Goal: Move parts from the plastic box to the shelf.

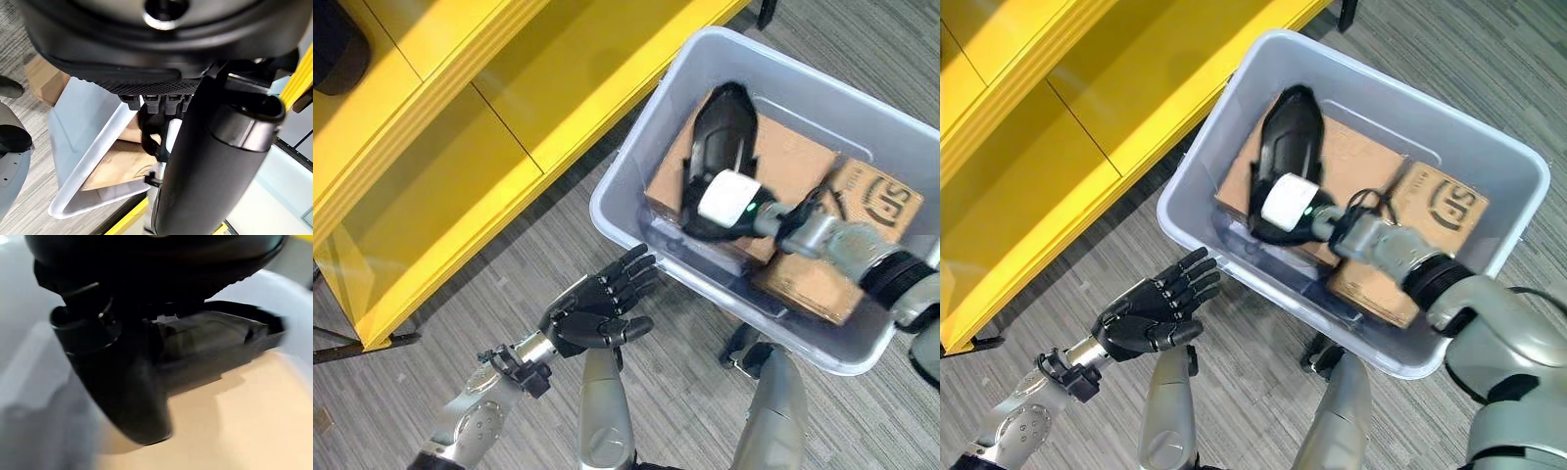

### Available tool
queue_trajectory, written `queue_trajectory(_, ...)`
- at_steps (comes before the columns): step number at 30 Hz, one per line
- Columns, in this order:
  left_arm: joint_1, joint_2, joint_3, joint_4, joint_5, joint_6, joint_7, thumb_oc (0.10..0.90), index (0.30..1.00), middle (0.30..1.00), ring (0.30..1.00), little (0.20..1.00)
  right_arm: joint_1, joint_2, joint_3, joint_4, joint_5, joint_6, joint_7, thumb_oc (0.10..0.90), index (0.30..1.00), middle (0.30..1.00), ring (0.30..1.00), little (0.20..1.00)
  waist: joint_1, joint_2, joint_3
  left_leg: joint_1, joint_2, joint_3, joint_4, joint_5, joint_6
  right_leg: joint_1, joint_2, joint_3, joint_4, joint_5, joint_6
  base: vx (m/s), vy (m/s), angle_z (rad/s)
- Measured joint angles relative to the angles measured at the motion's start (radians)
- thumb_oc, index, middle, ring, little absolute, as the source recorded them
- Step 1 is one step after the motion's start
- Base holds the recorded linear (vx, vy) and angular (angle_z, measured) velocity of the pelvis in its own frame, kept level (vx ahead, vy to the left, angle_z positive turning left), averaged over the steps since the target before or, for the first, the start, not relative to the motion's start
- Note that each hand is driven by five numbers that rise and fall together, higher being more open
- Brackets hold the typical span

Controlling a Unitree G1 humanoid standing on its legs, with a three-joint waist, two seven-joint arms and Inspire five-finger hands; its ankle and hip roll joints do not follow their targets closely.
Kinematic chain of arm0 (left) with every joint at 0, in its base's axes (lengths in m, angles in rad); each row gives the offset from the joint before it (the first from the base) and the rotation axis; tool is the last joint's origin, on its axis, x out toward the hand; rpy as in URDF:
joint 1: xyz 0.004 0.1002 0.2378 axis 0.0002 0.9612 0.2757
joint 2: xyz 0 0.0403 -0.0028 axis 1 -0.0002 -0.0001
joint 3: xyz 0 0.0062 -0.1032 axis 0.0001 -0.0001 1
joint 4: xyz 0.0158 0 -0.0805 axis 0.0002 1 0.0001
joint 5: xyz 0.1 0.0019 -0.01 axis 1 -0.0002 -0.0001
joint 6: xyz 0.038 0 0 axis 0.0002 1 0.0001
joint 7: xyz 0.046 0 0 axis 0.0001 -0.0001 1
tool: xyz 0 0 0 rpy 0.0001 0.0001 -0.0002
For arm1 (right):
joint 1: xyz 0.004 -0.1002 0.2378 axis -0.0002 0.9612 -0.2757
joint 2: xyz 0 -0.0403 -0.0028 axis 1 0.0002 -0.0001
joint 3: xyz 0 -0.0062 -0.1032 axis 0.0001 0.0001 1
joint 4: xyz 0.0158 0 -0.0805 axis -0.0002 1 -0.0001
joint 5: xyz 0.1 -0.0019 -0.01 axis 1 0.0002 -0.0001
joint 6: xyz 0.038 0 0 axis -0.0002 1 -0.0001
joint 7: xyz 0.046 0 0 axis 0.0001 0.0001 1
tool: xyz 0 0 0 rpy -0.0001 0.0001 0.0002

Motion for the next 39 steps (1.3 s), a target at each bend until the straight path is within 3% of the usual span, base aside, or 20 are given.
queue_trajectory(14, -0.002, 0.000, -0.009, 0.000, 0.001, 0.017, 0.006, 0.900, 1.000, 1.000, 1.000, 1.000, 0.020, 0.034, 0.000, -0.001, 0.000, 0.038, 0.000, 0.900, 1.000, 1.000, 1.000, 1.000, 0.024, -0.002, 0.001, 0.010, -0.002, -0.006, 0.004, -0.002, -0.003, 0.026, -0.006, -0.007, -0.001, -0.003, 0.006, 0.01, 0.001, 0.02)
queue_trajectory(19, -0.002, 0.000, -0.021, 0.001, 0.003, 0.018, 0.008, 0.900, 1.000, 1.000, 1.000, 1.000, 0.030, 0.040, 0.000, 0.013, 0.000, 0.088, -0.014, 0.900, 1.000, 1.000, 1.000, 1.000, 0.025, -0.004, 0.002, 0.017, -0.002, -0.007, 0.004, -0.003, -0.004, 0.036, -0.007, -0.009, -0.003, -0.003, 0.007, 0.00, 0.000, 0.00)
queue_trajectory(27, -0.019, 0.000, -0.053, 0.001, 0.003, 0.019, 0.037, 0.900, 1.000, 1.000, 1.000, 1.000, 0.032, 0.051, -0.007, 0.069, 0.045, 0.182, -0.138, 0.900, 1.000, 1.000, 1.000, 1.000, 0.022, -0.004, 0.003, 0.015, -0.004, -0.006, 0.005, -0.005, -0.006, 0.036, -0.009, -0.007, -0.010, 0.000, 0.012, 0.00, 0.013, 0.00)
queue_trajectory(33, -0.046, 0.000, -0.065, 0.001, 0.002, 0.019, 0.059, 0.900, 1.000, 1.000, 1.000, 1.000, 0.069, 0.097, -0.137, 0.092, 0.257, 0.251, -0.181, 0.900, 1.000, 1.000, 1.000, 1.000, 0.008, -0.004, 0.003, 0.014, -0.014, -0.001, 0.004, -0.008, -0.007, 0.034, -0.014, -0.001, -0.016, 0.003, 0.019, -0.01, 0.039, 0.01)
queue_trajectory(39, -0.083, 0.000, -0.088, 0.001, -0.002, 0.019, 0.092, 0.900, 1.000, 1.000, 1.000, 1.000, 0.071, 0.115, -0.167, 0.093, 0.192, 0.240, -0.187, 0.900, 1.000, 1.000, 1.000, 1.000, 0.007, -0.003, 0.003, 0.015, -0.016, 0.002, 0.005, -0.009, -0.007, 0.031, -0.015, 0.003, -0.015, 0.004, 0.020, 0.00, 0.041, -0.01)
